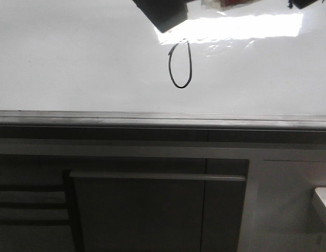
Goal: Write number 0 on whiteboard
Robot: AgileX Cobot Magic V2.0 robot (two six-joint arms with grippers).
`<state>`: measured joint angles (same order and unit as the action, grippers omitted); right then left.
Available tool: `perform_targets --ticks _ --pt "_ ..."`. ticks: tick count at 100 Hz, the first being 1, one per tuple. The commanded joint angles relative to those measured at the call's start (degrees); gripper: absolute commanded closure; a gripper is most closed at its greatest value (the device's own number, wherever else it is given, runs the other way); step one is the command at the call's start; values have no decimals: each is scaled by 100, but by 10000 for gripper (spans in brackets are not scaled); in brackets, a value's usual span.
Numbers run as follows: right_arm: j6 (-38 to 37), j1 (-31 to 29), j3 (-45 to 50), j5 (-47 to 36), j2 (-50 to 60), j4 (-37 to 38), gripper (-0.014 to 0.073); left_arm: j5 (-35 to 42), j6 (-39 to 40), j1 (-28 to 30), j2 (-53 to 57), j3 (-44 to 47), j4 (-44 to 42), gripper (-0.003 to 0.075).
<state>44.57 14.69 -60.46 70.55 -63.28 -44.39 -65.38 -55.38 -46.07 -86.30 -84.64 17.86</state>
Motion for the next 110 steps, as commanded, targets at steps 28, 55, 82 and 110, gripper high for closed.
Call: perform_targets --ticks 28,55,82,110 --pt "-16 -11 -337 -22 201 255 288 785 977 111 181 -188 168 731" --pt "-794 -546 -374 -368 1025 1413 288 916 1785 825 531 -134 136 731" --pt "-798 -1026 -187 -636 1502 1427 288 2198 2475 1785 1792 1520 -205 731" --pt "-811 -1026 -57 -791 1502 1427 288 4604 2686 3004 3071 3688 -338 731"
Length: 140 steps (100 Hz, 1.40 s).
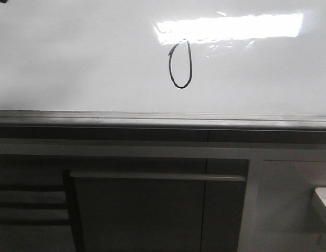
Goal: Write number 0 on whiteboard
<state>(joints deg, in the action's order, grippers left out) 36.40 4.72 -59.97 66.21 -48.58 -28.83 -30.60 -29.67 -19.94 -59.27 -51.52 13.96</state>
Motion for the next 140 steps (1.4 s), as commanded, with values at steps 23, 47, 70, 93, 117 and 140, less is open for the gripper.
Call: perform_targets --ticks 23,47,70,93,117,140 --pt "-2 -29 -105 -427 33 -129 288 3147 199 1430 361 1519 118 731" --pt "-2 -29 -105 -440 33 -150 288 4598 199 1602 -307 1777 125 731" --pt "-2 -29 -105 -462 33 -150 288 5530 199 1515 -1356 1730 105 731" --pt "-2 -29 -105 -461 33 -150 288 5749 199 963 -1905 1585 -100 731" --pt "-2 -29 -105 -450 33 -150 288 5788 199 907 -1988 1585 -197 731" --pt "-2 -29 -105 -450 33 -150 288 5788 199 907 -1988 1585 -265 729"
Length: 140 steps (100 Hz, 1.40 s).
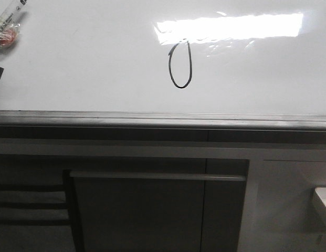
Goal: Write number 0 on whiteboard
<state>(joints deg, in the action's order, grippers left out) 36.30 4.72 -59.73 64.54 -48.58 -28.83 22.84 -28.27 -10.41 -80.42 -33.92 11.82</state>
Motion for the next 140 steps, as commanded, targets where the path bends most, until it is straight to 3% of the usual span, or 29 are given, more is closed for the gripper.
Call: perform_targets --ticks 1,22,51,59,98,140 --pt "7 -29 -129 -284 33 -150 288 444 60 -46 127 -174 -51 729" --pt "7 -29 -129 -275 33 -150 288 444 60 -46 137 -174 -63 689" --pt "7 -29 -129 -275 33 -150 288 444 60 -46 147 -174 -79 422" --pt "7 -29 -129 -275 33 -150 288 444 60 -46 147 -174 -79 381" --pt "7 -29 -129 -275 33 -172 288 -232 60 -46 1002 -174 109 376" --pt "-308 -29 -129 -275 33 -172 288 -3181 60 -46 2981 -354 872 376"
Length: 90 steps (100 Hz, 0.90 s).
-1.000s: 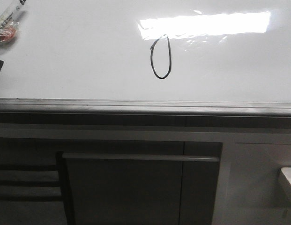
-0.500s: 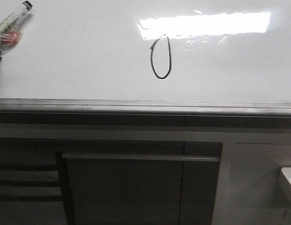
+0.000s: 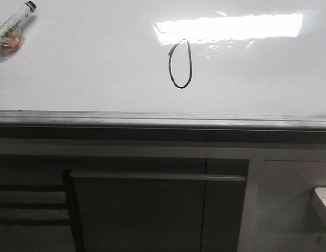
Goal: Write number 0 on whiteboard
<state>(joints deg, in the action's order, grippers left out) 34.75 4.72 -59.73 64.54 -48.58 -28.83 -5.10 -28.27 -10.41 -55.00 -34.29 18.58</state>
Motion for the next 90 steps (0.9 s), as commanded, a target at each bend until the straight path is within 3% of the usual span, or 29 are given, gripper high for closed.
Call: perform_targets --ticks 1,20,36,67,90 --pt "-172 -29 -129 -275 33 -172 288 -541 60 -46 471 -333 196 376" --pt "-916 -29 -129 -238 45 60 288 -2494 86 -35 1154 -891 382 376" --pt "-1476 -29 64 -371 327 438 288 -3463 108 -35 1572 -1205 406 376" --pt "-2914 -29 1317 -1537 1718 1574 289 -4224 1220 -35 2212 -1311 -132 407" --pt "-3138 -29 2122 -2372 2474 1614 295 -4038 1406 -35 2325 -1166 -441 485"
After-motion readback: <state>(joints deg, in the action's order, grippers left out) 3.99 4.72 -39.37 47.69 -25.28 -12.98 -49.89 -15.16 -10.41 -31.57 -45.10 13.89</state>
